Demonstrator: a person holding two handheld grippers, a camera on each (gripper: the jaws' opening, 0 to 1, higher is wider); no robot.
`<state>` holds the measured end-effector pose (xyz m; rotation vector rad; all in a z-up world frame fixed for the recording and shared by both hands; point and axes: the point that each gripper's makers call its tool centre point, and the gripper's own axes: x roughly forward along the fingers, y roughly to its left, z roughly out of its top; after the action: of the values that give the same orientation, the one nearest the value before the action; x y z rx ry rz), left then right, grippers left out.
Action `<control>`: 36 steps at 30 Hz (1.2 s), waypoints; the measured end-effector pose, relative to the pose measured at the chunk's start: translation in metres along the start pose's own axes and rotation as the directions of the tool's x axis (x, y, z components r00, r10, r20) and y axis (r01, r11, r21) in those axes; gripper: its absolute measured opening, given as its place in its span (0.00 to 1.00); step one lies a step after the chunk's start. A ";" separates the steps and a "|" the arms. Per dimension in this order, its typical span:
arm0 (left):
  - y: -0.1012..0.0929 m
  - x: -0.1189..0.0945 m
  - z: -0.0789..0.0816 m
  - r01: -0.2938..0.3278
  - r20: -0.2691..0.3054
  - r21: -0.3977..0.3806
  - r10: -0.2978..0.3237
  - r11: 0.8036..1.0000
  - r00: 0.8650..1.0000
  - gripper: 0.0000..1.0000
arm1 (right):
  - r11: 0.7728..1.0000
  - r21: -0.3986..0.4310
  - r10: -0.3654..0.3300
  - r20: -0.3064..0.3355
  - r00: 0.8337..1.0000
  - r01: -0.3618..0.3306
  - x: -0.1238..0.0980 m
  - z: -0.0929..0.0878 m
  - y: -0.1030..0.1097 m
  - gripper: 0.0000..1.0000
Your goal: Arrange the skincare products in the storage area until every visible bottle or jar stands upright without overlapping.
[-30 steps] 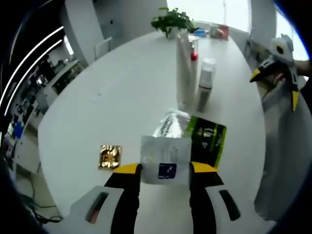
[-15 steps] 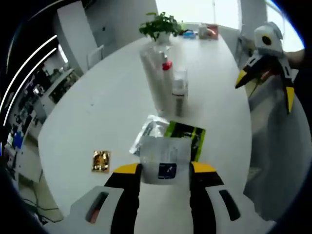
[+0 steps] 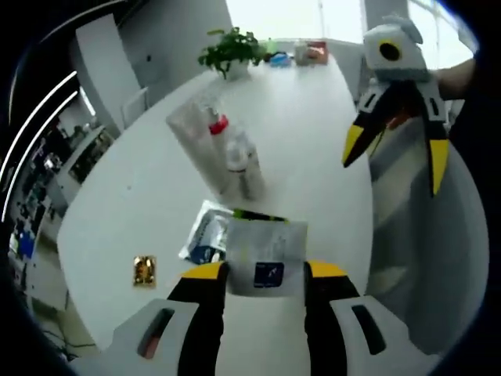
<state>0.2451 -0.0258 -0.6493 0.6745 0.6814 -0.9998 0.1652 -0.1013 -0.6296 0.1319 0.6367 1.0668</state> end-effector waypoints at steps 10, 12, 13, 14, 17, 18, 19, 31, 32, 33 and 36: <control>-0.018 -0.016 0.014 -0.008 0.005 0.085 0.008 0.996 1.000 0.43 | 0.999 0.039 0.009 0.032 0.999 -0.010 0.020 0.019 -0.003 0.40; -0.021 -0.019 0.018 -0.007 0.011 0.095 0.006 0.995 1.000 0.44 | 1.000 0.014 -0.016 0.030 0.999 0.016 0.021 0.022 -0.006 0.29; -0.022 -0.021 0.020 -0.010 0.014 0.102 0.008 0.995 1.000 0.44 | 1.000 0.010 -0.014 0.038 0.999 0.013 0.022 0.025 -0.005 0.27; -0.026 -0.023 0.026 -0.013 0.016 0.113 0.011 0.993 1.000 0.44 | 1.000 0.017 -0.008 0.044 0.999 0.007 0.023 0.027 -0.004 0.26; -0.025 -0.022 0.030 -0.020 0.023 0.126 0.017 0.992 1.000 0.44 | 0.998 0.065 0.005 0.063 0.998 -0.010 0.024 0.032 -0.003 0.27; -0.029 -0.021 0.034 -0.020 0.026 0.132 0.017 0.991 1.000 0.44 | 0.998 0.065 0.005 0.064 0.998 -0.009 0.024 0.032 -0.003 0.27; -0.030 -0.020 0.036 -0.018 0.026 0.139 0.015 0.990 1.000 0.44 | 0.997 0.072 0.005 0.065 0.998 -0.009 0.024 0.033 -0.003 0.26; -0.037 -0.029 0.056 -0.029 0.067 0.163 0.018 0.986 0.998 0.44 | 0.979 0.197 0.031 0.148 0.988 -0.060 0.021 0.049 -0.005 0.05; -0.036 -0.029 0.057 -0.031 0.068 0.156 0.020 0.987 0.997 0.44 | 0.971 0.227 0.045 0.163 0.986 -0.082 0.021 0.050 -0.001 0.05; -0.036 -0.030 0.057 -0.030 0.073 0.151 0.019 0.988 0.997 0.44 | 0.969 0.234 0.045 0.169 0.985 -0.084 0.020 0.050 -0.002 0.04; -0.035 -0.031 0.059 -0.034 0.091 0.127 0.023 0.991 0.996 0.44 | 0.953 0.287 0.045 0.193 0.980 -0.100 0.019 0.052 -0.005 0.01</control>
<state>0.2133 -0.0684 -0.5962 0.7458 0.5308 -1.0475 0.2031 -0.0775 -0.5974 0.5129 0.6235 1.0107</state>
